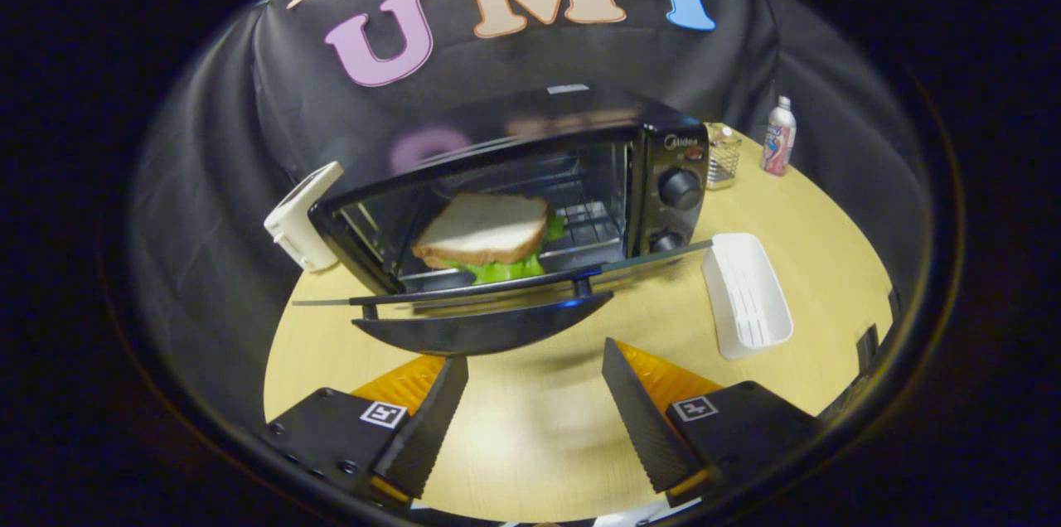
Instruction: Open the toaster oven, put the food inside, and close the toaster oven door.
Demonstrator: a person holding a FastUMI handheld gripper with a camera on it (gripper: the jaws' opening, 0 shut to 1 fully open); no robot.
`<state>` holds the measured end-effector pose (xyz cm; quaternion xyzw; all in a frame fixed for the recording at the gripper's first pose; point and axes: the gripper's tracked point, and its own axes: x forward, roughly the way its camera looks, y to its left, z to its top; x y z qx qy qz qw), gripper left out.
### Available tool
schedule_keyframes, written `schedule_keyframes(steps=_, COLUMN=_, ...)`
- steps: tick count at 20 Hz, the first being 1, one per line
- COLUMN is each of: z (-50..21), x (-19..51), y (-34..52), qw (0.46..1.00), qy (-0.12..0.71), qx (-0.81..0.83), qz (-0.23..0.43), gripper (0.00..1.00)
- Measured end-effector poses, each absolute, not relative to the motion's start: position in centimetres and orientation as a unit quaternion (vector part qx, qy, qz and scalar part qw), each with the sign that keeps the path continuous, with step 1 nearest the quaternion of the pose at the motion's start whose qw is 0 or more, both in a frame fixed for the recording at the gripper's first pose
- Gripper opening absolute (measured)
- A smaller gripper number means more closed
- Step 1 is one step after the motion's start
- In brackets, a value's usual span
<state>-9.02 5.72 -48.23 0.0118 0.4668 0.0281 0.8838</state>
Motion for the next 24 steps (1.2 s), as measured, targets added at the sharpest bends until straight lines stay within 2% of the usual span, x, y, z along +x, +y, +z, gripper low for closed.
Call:
schedule_keyframes(steps=9, z=-47.3, x=-3.7, y=6.6, qw=0.904, qy=0.428, qx=0.015, qz=0.015, gripper=0.99)
schedule_keyframes(steps=18, z=-46.2, x=-4.5, y=6.2, qw=0.912, qy=0.41, qx=0.011, qz=0.016, gripper=0.99)
schedule_keyframes(steps=24, z=-39.0, x=-2.5, y=5.8, qw=0.946, qy=0.323, qx=0.005, qz=0.015, gripper=1.0)
